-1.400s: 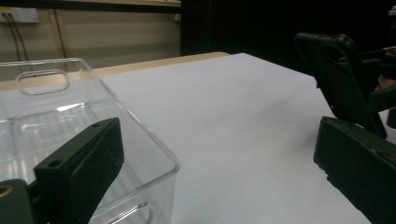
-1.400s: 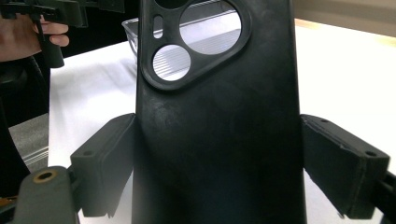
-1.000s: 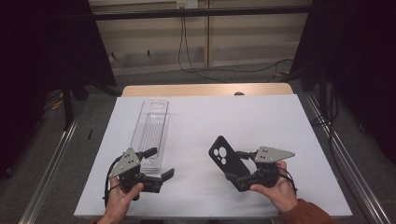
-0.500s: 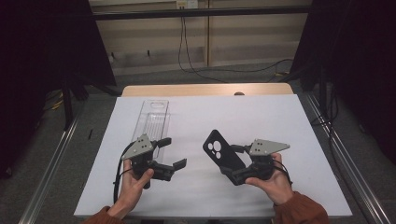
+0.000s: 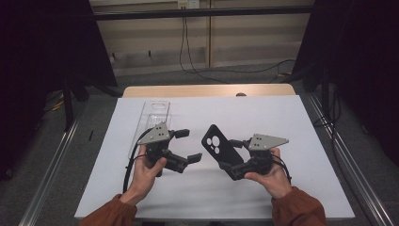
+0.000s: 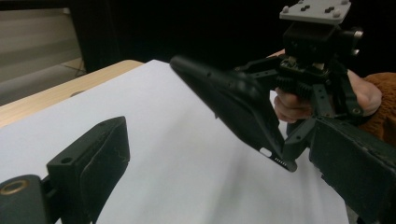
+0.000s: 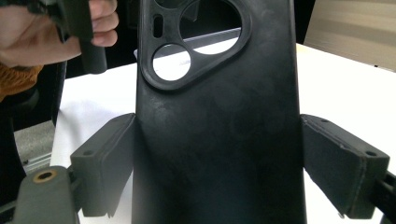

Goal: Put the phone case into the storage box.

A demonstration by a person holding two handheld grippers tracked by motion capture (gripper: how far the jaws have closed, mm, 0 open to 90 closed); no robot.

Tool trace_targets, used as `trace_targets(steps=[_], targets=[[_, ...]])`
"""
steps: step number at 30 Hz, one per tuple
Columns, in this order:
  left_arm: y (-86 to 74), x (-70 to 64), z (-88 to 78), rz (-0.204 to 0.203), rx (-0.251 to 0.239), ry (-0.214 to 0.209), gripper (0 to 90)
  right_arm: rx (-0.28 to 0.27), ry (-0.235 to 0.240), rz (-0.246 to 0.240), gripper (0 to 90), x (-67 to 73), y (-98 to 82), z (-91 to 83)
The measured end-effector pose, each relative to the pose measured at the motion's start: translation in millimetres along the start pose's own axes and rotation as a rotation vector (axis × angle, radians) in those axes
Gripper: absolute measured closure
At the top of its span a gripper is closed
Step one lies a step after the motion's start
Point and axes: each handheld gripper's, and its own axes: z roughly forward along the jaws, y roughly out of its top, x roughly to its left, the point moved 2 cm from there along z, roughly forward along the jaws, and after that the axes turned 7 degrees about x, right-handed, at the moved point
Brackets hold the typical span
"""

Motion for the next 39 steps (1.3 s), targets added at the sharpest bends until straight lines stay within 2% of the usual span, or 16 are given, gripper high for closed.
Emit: trace_targets(steps=[3,5,11,12,15,18,25,33,39], targets=[[-1.8,0.1,4.8,0.004,0.024,-0.025,6.2,0.003,0.006,0.001,13.9,0.5,-2.7,0.4],[-3.1,-1.2,7.6,0.011,0.032,-0.049,5.7,0.008,0.028,0.0,13.9,0.5,-4.6,1.4],[-3.6,-1.4,10.3,0.023,0.034,-0.059,4.9,-0.004,0.074,0.012,13.9,0.4,-5.5,3.7],[-3.8,-1.5,10.5,0.027,0.041,-0.064,4.9,-0.005,0.094,0.011,13.9,0.6,-5.6,4.1],[-4.4,-1.5,10.7,0.028,0.049,-0.077,4.0,-0.001,0.108,0.009,13.9,0.9,-5.9,4.1],[-4.9,-0.9,9.7,0.058,0.051,-0.092,3.5,0.007,0.129,0.007,13.9,1.8,-6.9,5.3],[-5.6,0.6,8.0,0.046,0.032,-0.106,2.3,-0.008,0.148,0.014,13.9,3.4,-10.0,8.9],[-9.1,1.3,10.5,0.048,0.047,-0.115,2.4,-0.039,0.161,0.003,13.9,8.5,-15.4,15.8],[-11.1,3.9,9.4,0.051,0.052,-0.125,2.9,-0.042,0.196,0.009,13.9,10.8,-17.7,18.4]])
